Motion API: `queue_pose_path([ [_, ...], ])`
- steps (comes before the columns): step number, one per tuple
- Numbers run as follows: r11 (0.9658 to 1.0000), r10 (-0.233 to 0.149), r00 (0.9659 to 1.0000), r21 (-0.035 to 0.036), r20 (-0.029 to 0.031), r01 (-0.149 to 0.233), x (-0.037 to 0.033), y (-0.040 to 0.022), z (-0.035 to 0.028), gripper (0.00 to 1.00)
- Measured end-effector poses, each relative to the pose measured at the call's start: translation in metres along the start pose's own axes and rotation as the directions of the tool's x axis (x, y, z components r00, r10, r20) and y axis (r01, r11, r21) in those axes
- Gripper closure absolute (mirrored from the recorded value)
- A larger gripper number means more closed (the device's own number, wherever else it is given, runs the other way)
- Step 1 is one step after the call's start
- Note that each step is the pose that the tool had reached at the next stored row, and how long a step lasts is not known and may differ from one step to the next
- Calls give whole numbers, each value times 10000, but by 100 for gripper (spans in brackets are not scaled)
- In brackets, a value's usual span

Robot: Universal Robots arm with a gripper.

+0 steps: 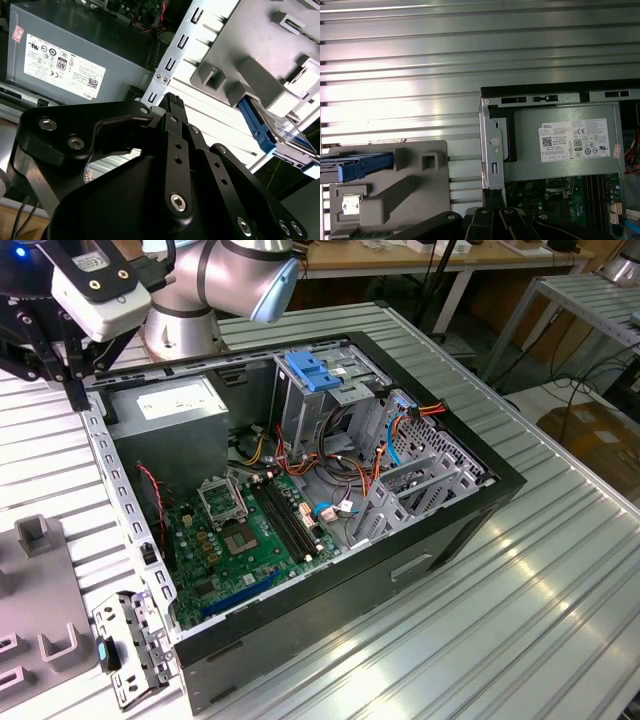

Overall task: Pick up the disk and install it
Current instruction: 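Reach for the disk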

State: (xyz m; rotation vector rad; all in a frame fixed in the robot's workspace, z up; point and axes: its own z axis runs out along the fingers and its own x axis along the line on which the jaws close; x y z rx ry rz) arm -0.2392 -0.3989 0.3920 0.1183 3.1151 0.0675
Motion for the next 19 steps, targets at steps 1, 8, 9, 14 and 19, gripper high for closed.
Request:
queue_pose_path([
  [1,10000,-1,10000,0,0,1,10,-1,0,89],
  [8,10000,0,10000,0,-5,0,105,-8,0,89],
  [9,10000,0,10000,0,-4,0,112,-9,1,89],
  [14,10000,-1,10000,1,-7,1,155,-12,0,89],
  [19,10000,-1,10000,0,-8,1,204,-16,0,89],
])
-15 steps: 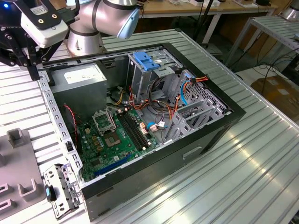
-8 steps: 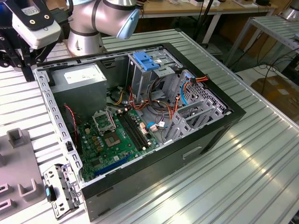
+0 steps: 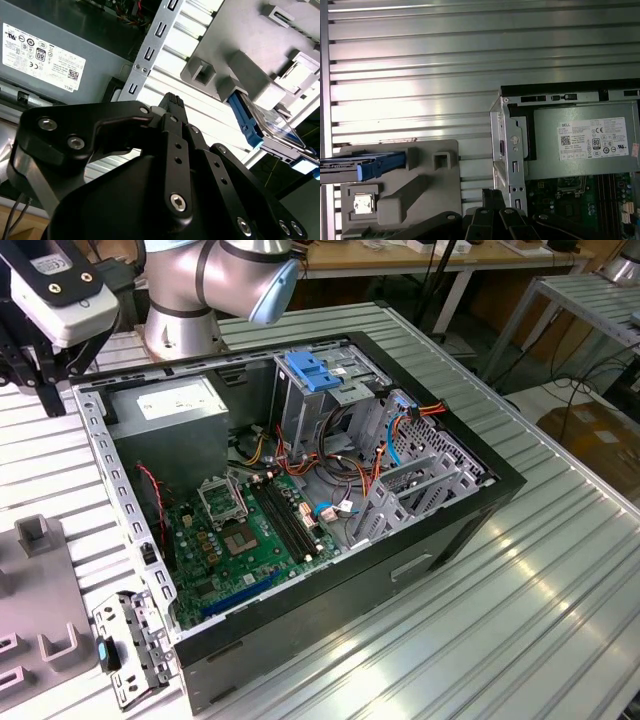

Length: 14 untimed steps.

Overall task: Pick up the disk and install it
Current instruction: 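Reach for the disk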

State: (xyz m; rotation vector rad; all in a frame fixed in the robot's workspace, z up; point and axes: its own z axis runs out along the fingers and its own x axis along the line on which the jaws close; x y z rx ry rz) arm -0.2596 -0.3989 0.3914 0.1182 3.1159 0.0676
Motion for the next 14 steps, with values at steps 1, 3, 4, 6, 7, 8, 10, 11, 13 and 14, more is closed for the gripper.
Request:
queue_pose_path([
  [1,10000,0,10000,0,0,0,9,-1,0,89],
  [3,10000,1,10000,1,-2,-1,32,-2,0,89],
  [4,10000,1,10000,0,-2,-1,46,-4,0,89],
  [6,10000,1,10000,1,-3,-1,69,-5,-1,89],
  [7,10000,0,10000,1,-3,0,76,-6,0,89],
  [8,10000,1,10000,1,-3,-1,87,-7,-1,89],
  [10,10000,1,10000,1,-4,-1,104,-8,-1,89],
  [11,10000,1,10000,0,-4,-1,112,-8,0,89],
  [13,10000,1,10000,1,-5,-1,126,-10,-1,89],
  [14,10000,0,10000,1,-5,0,135,-10,0,89],
])
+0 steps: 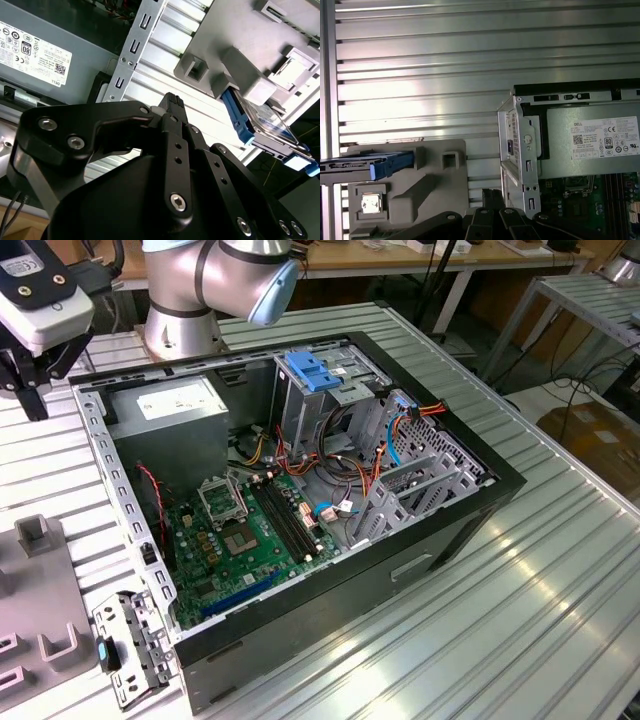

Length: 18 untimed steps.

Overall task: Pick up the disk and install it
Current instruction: 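Reach for the disk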

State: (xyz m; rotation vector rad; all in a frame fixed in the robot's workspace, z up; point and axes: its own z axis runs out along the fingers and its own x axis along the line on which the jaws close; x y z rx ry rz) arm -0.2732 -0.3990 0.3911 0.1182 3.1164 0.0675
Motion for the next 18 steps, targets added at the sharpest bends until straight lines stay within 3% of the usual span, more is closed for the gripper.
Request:
queue_pose_path([
  [18,10000,1,10000,1,-6,-1,148,-11,-1,89],
])
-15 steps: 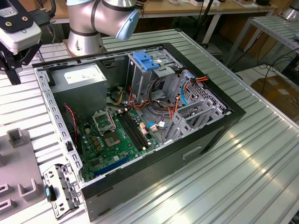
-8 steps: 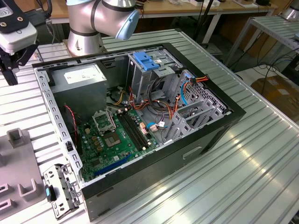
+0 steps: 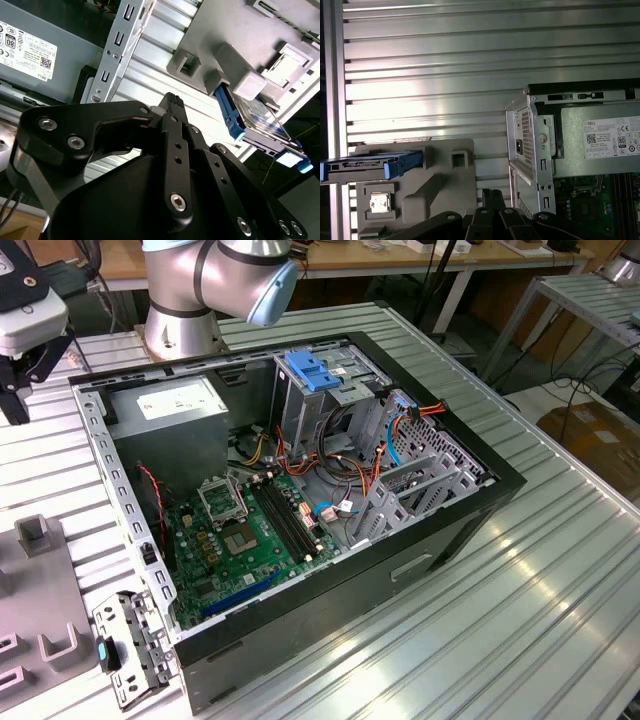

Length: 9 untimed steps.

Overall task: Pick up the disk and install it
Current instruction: 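Reach for the disk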

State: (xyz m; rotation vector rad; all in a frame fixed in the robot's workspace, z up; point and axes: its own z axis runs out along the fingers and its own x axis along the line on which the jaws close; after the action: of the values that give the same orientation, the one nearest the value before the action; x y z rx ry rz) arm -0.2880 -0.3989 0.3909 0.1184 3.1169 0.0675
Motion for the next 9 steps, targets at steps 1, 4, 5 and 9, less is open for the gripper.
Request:
queue_pose_path([
  [1,10000,0,10000,0,0,0,8,-1,0,89],
  [4,10000,0,10000,0,0,0,36,-3,0,89],
  [5,10000,-1,10000,0,-1,1,43,-3,0,89],
  [9,10000,0,10000,0,-2,0,82,-6,0,89],
])
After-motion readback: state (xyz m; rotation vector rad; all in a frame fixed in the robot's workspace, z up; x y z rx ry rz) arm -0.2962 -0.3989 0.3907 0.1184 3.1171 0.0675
